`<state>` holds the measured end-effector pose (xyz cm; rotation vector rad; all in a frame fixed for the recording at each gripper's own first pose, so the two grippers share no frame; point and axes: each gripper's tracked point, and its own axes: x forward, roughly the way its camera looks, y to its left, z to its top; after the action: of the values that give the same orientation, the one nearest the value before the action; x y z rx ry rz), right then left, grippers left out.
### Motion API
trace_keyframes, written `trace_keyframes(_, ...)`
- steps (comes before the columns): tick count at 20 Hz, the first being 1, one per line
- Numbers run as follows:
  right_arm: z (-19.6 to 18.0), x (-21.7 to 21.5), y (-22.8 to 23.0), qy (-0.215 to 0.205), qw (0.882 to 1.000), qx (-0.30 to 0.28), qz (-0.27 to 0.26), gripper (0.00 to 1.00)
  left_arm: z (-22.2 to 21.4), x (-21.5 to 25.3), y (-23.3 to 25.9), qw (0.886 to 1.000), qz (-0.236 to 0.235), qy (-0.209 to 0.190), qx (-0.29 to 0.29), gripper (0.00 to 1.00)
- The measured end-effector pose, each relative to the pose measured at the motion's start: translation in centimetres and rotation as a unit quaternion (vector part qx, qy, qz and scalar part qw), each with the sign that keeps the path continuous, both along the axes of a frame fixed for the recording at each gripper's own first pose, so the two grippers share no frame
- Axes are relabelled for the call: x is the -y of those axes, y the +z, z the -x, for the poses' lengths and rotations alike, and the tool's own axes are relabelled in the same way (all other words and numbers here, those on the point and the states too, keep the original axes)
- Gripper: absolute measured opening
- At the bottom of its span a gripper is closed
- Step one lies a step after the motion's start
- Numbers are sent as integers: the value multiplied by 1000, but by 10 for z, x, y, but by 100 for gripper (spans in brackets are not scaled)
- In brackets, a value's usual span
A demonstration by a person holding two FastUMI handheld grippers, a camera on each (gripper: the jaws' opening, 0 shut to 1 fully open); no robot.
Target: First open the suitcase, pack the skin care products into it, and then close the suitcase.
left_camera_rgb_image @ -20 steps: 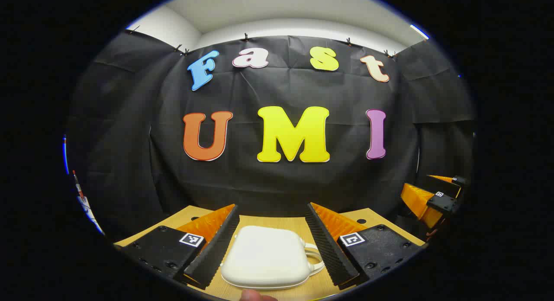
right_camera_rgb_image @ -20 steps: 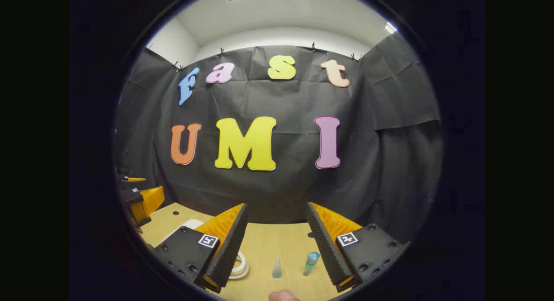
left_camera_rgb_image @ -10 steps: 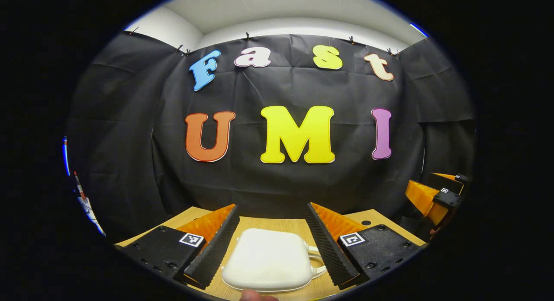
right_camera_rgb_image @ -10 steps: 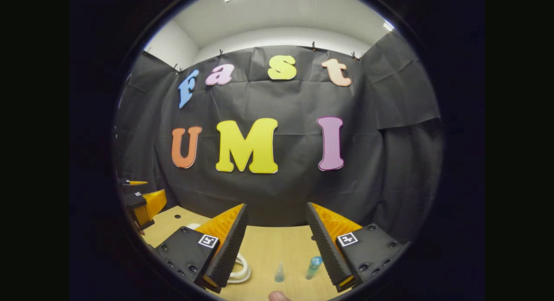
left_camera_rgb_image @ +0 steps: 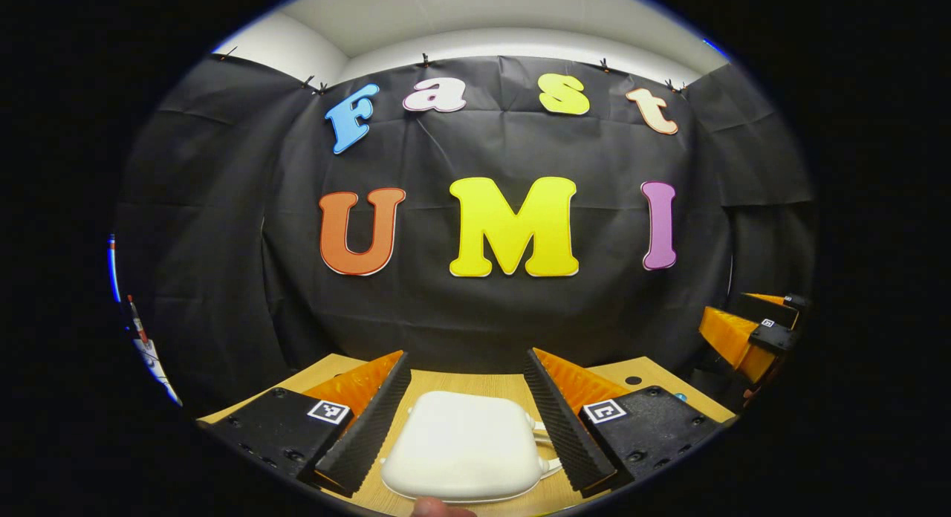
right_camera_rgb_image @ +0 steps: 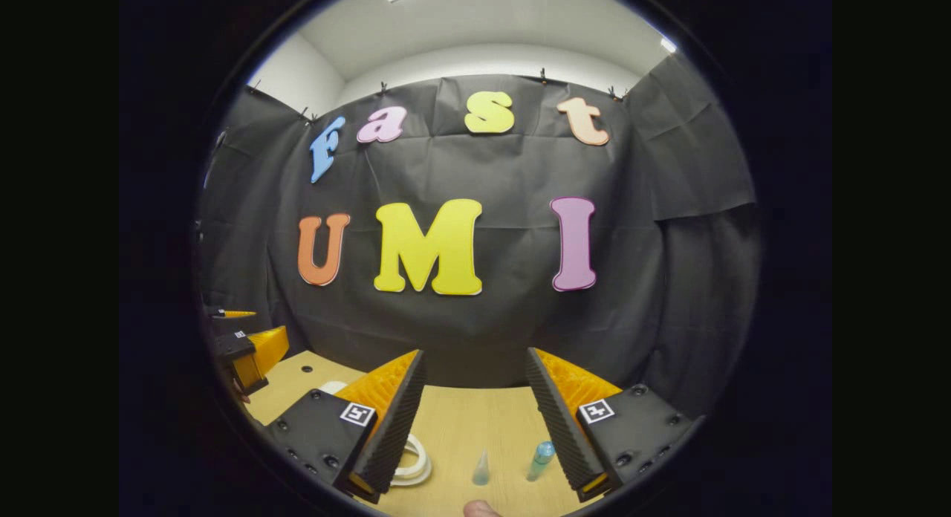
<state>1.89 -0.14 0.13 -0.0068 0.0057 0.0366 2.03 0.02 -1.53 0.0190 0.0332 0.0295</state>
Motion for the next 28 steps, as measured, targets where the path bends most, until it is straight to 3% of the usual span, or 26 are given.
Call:
trace_keyframes(3, 3, 16, -12, -7, 1000, -8, 17, 81, -4, 14, -24, 999, -32, -10, -24, 98)
trace_keyframes(5, 5, 33, -23, -19, 999, -22, 26, 81, -8, 36, -40, 997, -62, -37, -31, 98)
trace_keyframes(9, 10, 81, -43, -56, 996, -51, 42, 81, -16, 78, -84, 979, -175, -87, -64, 99)
trace_keyframes(13, 19, 133, -55, -102, 992, -65, 37, 81, -24, 111, -144, 940, -287, -135, -123, 99)
trace_keyframes(18, 26, 177, -79, -139, 986, -97, 5, 81, -33, 132, -209, 863, -437, -181, -179, 97)
trace_keyframes(19, 25, 182, -82, -141, 985, -98, 4, 81, -33, 129, -222, 853, -450, -179, -194, 96)
trace_keyframes(22, 24, 194, -91, -139, 985, -105, -6, 80, -43, 125, -236, 833, -483, -157, -221, 95)
trace_keyframes(25, 25, 202, -100, -141, 984, -112, -19, 81, -57, 119, -245, 815, -503, -149, -244, 77)
trace_keyframes(26, 26, 205, -103, -141, 983, -114, -20, 81, -59, 117, -249, 812, -505, -146, -254, 74)
trace_keyframes(28, 29, 208, -109, -139, 983, -118, -24, 80, -55, 114, -258, 810, -501, -139, -271, 57)
